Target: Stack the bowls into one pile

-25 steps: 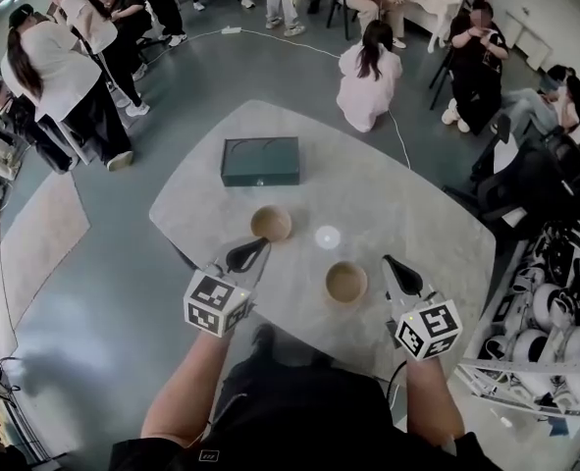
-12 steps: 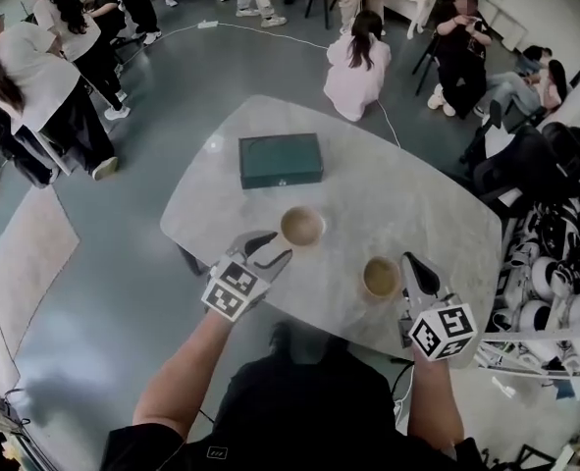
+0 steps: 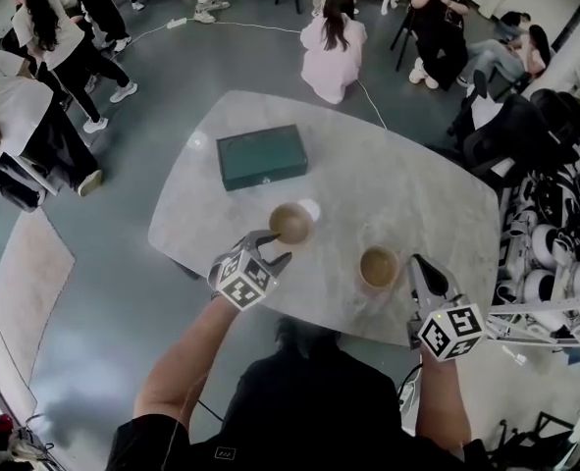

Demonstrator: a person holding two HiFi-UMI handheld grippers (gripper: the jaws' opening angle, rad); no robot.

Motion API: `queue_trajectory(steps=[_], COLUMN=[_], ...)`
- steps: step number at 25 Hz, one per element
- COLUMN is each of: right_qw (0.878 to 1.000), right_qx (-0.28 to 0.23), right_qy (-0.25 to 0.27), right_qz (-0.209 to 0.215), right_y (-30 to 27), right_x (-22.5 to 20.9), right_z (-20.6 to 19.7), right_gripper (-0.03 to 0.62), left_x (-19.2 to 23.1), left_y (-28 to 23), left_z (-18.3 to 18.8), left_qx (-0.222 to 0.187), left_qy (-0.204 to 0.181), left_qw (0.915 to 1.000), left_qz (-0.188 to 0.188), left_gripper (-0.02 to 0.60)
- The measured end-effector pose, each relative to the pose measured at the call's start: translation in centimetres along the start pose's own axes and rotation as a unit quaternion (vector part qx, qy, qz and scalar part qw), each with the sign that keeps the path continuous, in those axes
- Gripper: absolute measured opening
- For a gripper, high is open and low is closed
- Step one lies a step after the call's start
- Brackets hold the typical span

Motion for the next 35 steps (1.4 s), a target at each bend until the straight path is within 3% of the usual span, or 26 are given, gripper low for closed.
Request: queue_trajectory(steps=[11, 17, 24, 29, 35], right_qw=[1.0, 0.999, 0.999, 1.0, 0.999], right_qx=[0.011, 0.019, 0.016, 0.013, 0.011], right_qy=[-0.026, -0.032, -0.029, -0.026, -0.016], right_qz=[-0.006, -0.003, 0.001, -0.008, -0.027], right_y=[-0.4, -0.9, -0.5, 0.7, 1.7], right_x=[-3.8, -5.0, -4.3, -3.3, -1.3], right_z=[-1.4, -2.2, -1.6, -1.4, -0.9], right_gripper=[0.004, 0.005, 0.005, 0.005, 0.005], left_x=[0.0, -0.4, -0.6, -0.5, 0.3], left_y=[-6.3, -8.5, -9.4, -8.7, -6.1], left_z=[-2.5, -3.3, -4.0, -3.2, -2.6], left_qx=[0.103, 0.141, 0.176, 0.157, 0.113], left_qy=[-0.071, -0.12, -0.164, -0.149, -0.066], left_qw=[0.9912, 0.9818, 0.9697, 0.9757, 0.9912], left_qz=[-0.044, -0.042, -0.042, -0.033, -0.025], left_gripper=[0.179, 0.178, 0.055, 0.026, 0.021])
Point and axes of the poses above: the fingertips, and each gripper's own axes: y backward along the fingers, x to its left, z out of its top, the point moved 4 cm from there along y, backward along the fingers, and after that the axes turned 4 degrees about z, right-handed, at the moved point
